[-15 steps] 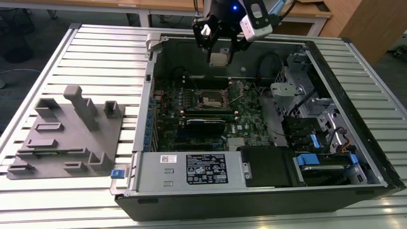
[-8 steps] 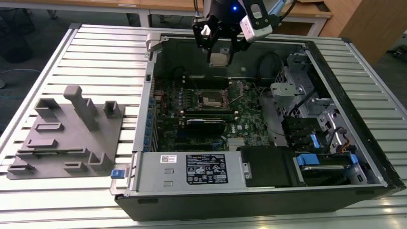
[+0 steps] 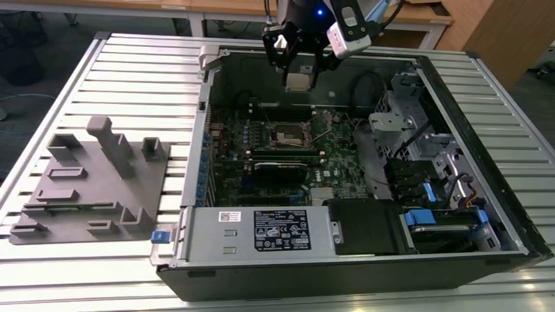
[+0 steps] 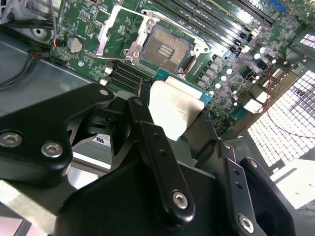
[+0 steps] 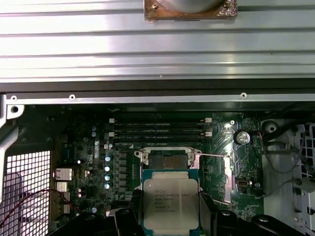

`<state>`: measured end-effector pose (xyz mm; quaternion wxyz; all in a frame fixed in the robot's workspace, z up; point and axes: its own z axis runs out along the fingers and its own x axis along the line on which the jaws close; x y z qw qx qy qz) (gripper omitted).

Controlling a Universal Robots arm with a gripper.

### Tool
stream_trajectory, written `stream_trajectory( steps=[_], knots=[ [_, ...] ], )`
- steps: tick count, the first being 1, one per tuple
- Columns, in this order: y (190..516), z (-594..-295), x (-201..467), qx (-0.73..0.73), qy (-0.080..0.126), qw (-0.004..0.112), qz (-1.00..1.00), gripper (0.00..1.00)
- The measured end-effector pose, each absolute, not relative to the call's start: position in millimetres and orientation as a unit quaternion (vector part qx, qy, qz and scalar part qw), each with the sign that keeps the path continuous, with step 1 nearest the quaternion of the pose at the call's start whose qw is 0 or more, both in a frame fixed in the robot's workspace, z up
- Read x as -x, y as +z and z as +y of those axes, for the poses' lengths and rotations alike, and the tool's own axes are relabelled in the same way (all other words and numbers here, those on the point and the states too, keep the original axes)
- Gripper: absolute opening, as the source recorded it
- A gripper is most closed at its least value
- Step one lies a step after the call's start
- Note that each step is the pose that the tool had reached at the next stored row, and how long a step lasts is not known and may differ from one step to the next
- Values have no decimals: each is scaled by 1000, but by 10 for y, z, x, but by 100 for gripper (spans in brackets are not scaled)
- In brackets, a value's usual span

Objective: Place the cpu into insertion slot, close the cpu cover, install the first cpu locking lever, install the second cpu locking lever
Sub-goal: 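Place the cpu into insertion slot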

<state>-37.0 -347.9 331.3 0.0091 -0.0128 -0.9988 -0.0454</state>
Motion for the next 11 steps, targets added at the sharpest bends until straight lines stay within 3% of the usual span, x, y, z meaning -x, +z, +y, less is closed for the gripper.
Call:
stream_trajectory(
  steps=[11],
  knots=[
    [3283,-3479,370,13,-45,9,-999,54]
  ],
)
